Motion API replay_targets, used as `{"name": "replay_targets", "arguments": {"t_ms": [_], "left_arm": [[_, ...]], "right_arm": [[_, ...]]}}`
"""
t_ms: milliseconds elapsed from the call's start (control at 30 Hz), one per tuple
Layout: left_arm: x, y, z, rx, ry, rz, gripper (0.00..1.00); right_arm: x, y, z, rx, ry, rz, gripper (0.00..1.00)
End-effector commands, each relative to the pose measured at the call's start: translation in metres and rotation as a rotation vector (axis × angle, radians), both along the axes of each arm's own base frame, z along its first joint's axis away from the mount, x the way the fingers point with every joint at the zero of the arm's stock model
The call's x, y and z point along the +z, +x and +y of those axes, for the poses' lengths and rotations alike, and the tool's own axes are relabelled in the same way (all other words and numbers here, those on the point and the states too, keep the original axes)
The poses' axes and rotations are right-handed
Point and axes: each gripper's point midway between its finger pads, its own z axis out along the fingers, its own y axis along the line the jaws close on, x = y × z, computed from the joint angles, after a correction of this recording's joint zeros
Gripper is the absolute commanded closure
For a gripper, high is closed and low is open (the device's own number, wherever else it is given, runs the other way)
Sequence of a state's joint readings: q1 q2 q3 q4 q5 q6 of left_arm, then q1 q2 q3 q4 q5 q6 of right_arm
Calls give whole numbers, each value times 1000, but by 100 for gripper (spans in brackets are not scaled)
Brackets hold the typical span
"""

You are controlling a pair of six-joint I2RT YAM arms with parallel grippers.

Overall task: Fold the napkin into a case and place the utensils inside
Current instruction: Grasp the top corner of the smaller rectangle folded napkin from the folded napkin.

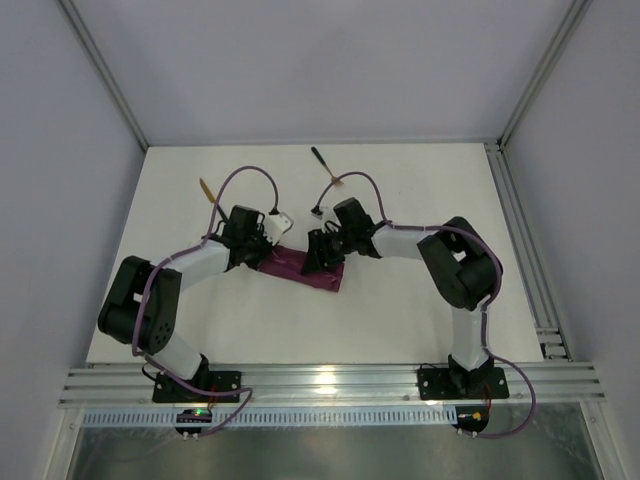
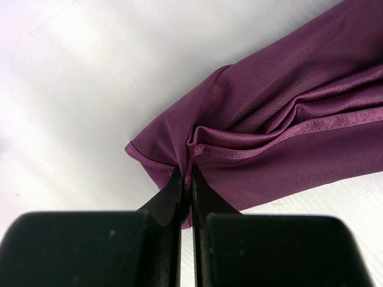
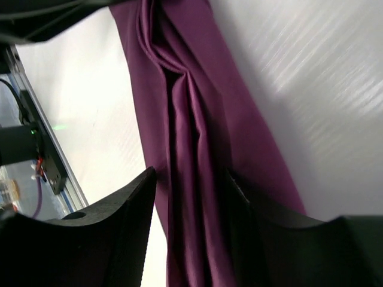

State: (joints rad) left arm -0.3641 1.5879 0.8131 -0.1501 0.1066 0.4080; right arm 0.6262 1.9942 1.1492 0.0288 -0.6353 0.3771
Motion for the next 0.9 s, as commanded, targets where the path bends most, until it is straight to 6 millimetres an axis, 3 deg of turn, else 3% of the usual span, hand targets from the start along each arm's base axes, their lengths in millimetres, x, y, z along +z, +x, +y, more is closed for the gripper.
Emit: {"name": "replay_targets", "arguments": {"t_ms": [0,300,333,367,467,533,867], "left_arm": [[1,1,1,-5,-11,-11,100],[0,1,2,-3,-5,-4,100],[1,1,2,-3,-4,-6,100],[1,1,3,-9,-1,-6,100],[0,1,4,-26,15,-12,100],[-1,1,6,-29,26,-15,100],[-7,0,8,-58,51,-19,100]], "right_arm": [[13,-12,-13,53,-56,-74,47],[-1,-27,-28,136,-120,-74,49],[-1,-28,-27,145,-116,-75,53],[-1,-27,-28,142,-122,-79,68],[6,-18,-25,122,-125,-107,92],[13,-13,-22,114,-114,-117,96],[41,8,-10,73,-61,-172,96]]}}
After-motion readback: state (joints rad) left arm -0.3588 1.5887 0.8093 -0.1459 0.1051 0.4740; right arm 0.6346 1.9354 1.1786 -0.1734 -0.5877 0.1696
